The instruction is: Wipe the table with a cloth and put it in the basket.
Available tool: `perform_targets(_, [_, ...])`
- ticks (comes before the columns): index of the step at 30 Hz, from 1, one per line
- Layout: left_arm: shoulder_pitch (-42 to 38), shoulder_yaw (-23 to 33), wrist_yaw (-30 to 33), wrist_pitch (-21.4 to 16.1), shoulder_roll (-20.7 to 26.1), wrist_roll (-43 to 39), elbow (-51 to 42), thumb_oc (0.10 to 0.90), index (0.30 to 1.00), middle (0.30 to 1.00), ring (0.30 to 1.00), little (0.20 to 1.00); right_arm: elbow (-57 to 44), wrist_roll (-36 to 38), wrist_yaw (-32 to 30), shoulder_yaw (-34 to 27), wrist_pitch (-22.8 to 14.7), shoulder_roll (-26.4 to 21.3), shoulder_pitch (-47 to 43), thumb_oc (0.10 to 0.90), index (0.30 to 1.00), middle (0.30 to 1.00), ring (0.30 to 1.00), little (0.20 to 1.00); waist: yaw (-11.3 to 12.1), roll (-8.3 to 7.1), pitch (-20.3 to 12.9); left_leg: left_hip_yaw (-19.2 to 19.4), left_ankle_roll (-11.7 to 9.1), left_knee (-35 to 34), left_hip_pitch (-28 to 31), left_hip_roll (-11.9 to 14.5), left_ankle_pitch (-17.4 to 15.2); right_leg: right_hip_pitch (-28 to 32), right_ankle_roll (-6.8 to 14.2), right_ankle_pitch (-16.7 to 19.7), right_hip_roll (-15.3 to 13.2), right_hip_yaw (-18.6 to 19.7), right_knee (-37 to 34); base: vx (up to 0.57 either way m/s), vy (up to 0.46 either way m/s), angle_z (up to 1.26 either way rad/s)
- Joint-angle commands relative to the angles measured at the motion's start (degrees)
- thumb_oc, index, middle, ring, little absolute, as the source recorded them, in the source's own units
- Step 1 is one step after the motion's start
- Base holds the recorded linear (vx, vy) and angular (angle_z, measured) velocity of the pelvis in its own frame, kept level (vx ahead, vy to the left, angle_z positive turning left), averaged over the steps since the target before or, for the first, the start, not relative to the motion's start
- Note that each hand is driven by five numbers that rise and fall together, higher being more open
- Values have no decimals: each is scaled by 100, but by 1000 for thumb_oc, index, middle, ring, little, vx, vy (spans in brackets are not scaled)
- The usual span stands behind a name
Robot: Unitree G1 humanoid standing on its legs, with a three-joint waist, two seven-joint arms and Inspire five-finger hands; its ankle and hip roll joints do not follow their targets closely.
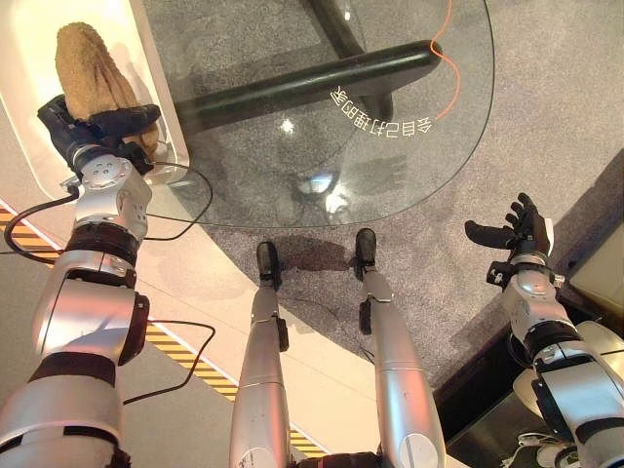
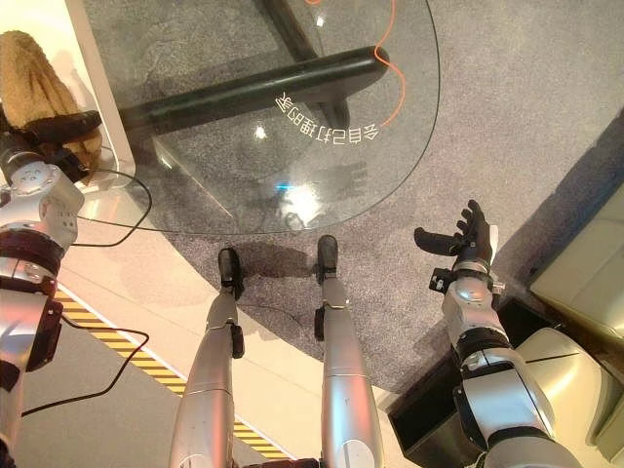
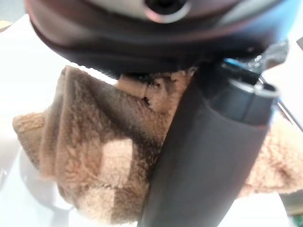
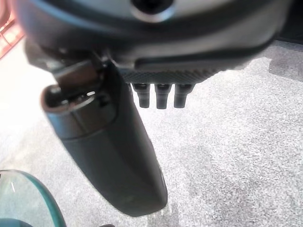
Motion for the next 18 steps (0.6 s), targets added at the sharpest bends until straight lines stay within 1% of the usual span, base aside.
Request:
perform_targets(1, [-701,31,135,-203,922,398,230,100,300,300,300,200,98,-123,-91,7,-227,-263,13,800,900,900,900,900,47,-27,-152,453,237,454,-141,-128,-342,191,-123,-728,343,-209,382,0,0,0])
perform_targets(5, [-846,-84,156,19,957,442,343,100,300,300,300,200,57,-114,-94,31,-208,-274,27,800,900,900,900,900,29,-40,-152,454,236,464,-166,-122,-342,177,-115,-718,332,-206,372,0,0,0])
perform_targets(13, [-1072,-209,328,277,984,362,715,100,300,300,300,200,99,-123,-83,114,-176,-252,-46,800,900,900,900,900,-7,-61,-152,432,239,473,-241,-127,-329,106,-124,-681,336,-188,347,0,0,0])
perform_targets(14, [-1093,-212,361,316,998,327,767,116,314,314,314,216,109,-119,-79,123,-183,-254,-53,800,900,900,900,900,-10,-61,-152,428,235,467,-255,-124,-325,93,-124,-681,335,-184,343,0,0,0])
perform_targets(15, [-1098,-213,367,325,1001,320,776,265,441,441,441,365,112,-115,-77,126,-186,-256,-57,800,900,900,900,900,-11,-61,-152,427,235,464,-259,-124,-324,89,-125,-680,336,-183,342,0,0,0])
perform_targets(16, [-1119,-218,409,413,1020,251,835,633,756,756,756,733,120,-104,-67,133,-196,-264,-57,800,900,900,900,900,-15,-62,-152,424,232,464,-274,-120,-321,76,-126,-680,335,-178,342,0,0,0])
perform_targets(17, [-1128,-226,422,436,1016,197,884,800,900,900,900,900,121,-111,-86,151,-207,-247,-58,800,900,900,900,900,-21,-61,-152,424,231,473,-289,-118,-319,61,-124,-678,333,-169,349,0,0,0])
perform_targets(18, [-1125,-219,423,436,1021,200,911,800,900,900,900,900,118,-116,-85,152,-221,-242,-45,800,900,900,900,900,-22,-65,-152,423,233,477,-300,-120,-318,55,-124,-675,333,-168,346,0,0,0])
